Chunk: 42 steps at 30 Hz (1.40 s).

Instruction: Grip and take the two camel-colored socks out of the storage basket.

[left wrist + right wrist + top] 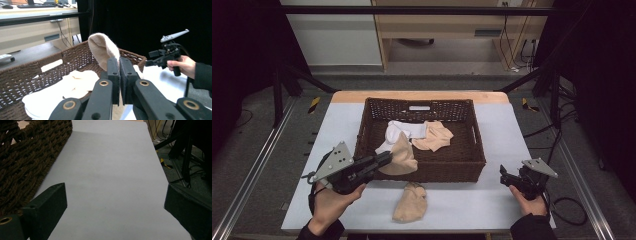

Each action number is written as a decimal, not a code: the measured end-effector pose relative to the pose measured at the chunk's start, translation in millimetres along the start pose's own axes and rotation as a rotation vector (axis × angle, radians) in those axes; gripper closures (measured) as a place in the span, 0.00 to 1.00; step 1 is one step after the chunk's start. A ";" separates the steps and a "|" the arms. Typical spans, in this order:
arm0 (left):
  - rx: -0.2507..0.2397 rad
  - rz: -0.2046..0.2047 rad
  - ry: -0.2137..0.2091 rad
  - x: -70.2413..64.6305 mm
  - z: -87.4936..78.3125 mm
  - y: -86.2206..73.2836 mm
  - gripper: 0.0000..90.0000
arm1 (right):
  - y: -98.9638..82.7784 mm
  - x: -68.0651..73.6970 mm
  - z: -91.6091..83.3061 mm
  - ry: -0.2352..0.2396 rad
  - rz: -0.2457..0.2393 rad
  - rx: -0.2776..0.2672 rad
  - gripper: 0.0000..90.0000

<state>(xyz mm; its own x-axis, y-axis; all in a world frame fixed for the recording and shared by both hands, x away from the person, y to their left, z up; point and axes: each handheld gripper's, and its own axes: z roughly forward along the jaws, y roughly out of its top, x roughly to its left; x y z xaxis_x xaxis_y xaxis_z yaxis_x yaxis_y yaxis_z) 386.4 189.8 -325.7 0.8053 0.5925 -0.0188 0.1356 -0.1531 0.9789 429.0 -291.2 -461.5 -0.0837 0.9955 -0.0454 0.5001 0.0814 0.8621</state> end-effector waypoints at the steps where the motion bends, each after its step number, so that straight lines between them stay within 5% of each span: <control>1: -0.002 0.000 -0.002 -1.5 -1.9 -1.7 0.96 | 0.0 0.1 -0.1 0.001 0.002 0.000 0.05; 13: 0.067 -0.010 -0.047 -16.9 -3.5 -36.9 0.96 | -0.8 -1.1 -1.1 0.004 0.007 0.006 0.06; 32: 0.293 -0.071 -0.069 -13.6 34.5 -99.6 0.95 | -0.7 0.4 -1.4 0.014 0.005 0.002 0.06; 37: 0.331 -0.088 -0.042 -3.9 42.4 -113.9 0.91 | -1.2 0.8 -1.5 0.019 0.002 0.007 0.06; 42: 0.352 -0.094 -0.008 3.1 46.2 -125.3 0.76 | -1.9 -0.1 -1.1 0.018 -0.001 0.011 0.06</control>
<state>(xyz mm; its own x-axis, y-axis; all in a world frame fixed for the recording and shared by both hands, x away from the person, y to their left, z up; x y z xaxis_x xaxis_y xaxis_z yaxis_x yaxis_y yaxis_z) 398.5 174.3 -457.8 0.7842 0.6109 -0.1083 0.3984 -0.3620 0.8428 427.1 -291.5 -462.5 -0.0998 0.9943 -0.0372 0.5094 0.0832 0.8565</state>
